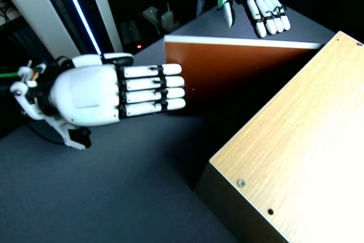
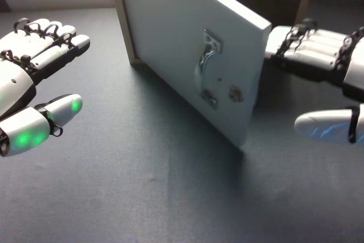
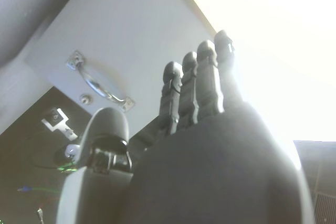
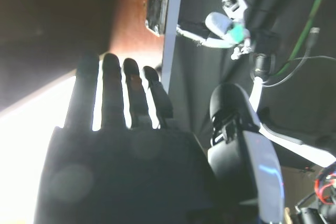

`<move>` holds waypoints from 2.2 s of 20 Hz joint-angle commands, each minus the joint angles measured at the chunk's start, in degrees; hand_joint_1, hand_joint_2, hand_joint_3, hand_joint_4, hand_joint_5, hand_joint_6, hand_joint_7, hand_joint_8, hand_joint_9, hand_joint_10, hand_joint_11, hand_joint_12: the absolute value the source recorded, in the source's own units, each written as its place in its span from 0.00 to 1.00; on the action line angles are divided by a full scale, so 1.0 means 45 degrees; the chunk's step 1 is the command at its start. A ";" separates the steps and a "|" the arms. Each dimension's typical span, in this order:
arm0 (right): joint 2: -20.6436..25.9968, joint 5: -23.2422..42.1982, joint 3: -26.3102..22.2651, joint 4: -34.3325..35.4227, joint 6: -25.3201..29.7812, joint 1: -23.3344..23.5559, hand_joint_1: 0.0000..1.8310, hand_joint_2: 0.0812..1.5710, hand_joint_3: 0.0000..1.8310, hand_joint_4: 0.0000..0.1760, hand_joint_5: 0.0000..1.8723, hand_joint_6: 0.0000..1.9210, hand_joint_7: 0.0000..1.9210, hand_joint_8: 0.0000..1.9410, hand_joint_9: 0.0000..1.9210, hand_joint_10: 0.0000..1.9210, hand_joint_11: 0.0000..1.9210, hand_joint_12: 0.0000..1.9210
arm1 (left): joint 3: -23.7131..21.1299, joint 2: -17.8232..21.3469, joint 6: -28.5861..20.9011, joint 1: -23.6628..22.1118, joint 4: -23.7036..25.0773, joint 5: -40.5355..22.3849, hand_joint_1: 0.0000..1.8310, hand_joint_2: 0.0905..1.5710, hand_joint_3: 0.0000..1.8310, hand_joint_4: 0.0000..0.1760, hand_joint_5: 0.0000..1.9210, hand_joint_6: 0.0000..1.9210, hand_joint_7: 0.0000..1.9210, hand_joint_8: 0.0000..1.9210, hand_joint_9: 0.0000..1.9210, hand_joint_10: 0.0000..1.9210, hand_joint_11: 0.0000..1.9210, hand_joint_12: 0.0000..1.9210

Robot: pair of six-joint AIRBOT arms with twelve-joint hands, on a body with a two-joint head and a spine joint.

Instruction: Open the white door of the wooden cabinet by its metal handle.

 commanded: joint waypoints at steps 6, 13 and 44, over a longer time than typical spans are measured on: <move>-0.0842 0.1491 0.0101 -0.0463 0.0735 0.0359 0.00 0.86 0.00 0.00 0.00 0.00 0.00 0.00 0.00 0.00 0.00 0.00 | 0.0029 0.0027 -0.0011 -0.0092 -0.0178 -0.1581 0.00 0.96 0.00 0.00 0.08 0.00 0.04 0.00 0.03 0.01 0.03 0.03; -0.1376 0.1481 0.0180 -0.0929 0.0876 0.0731 0.00 0.87 0.00 0.00 0.00 0.00 0.00 0.00 0.00 0.00 0.00 0.00 | 0.0029 0.0014 -0.0009 -0.0096 -0.0177 -0.1577 0.00 1.00 0.03 0.00 0.09 0.00 0.04 0.00 0.03 0.00 0.03 0.04; -0.4392 0.1238 0.0864 -0.2031 0.1073 0.2303 0.00 0.88 0.01 0.00 0.00 0.00 0.00 0.00 0.00 0.00 0.00 0.00 | 0.0716 -0.0037 0.0678 0.0041 -0.2115 -0.1177 0.00 1.00 0.10 0.00 0.09 0.00 0.07 0.00 0.07 0.00 0.01 0.12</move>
